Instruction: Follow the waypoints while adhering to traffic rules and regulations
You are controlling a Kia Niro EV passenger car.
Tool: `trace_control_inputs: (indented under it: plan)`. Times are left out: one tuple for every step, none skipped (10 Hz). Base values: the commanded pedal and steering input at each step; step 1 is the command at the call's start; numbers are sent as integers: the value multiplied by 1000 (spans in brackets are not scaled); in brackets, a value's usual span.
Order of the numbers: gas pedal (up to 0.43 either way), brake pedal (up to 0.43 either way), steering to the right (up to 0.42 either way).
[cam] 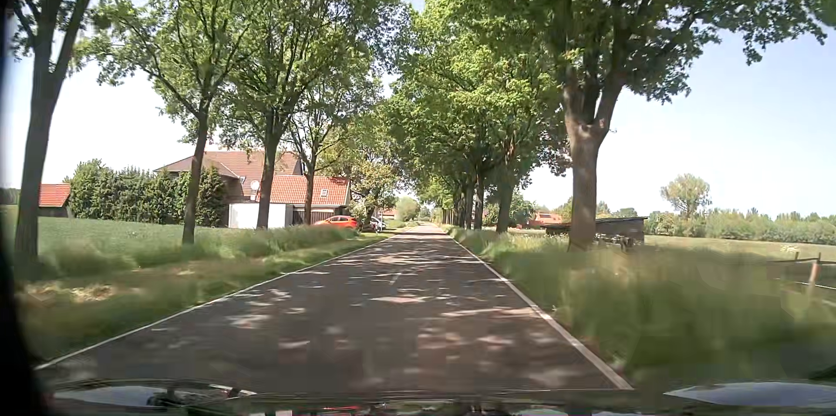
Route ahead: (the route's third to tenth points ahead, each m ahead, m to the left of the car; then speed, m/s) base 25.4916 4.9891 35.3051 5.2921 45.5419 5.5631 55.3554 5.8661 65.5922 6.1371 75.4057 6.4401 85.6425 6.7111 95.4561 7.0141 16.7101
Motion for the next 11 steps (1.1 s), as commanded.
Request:
trace_control_inputs:
  plan:
    - [280,0,-4]
    - [280,0,-5]
    - [280,0,-5]
    - [280,0,-4]
    - [280,0,-5]
    - [280,0,-4]
    - [268,0,-4]
    - [240,0,-4]
    - [228,0,-4]
    - [228,0,-4]
    - [228,0,-4]
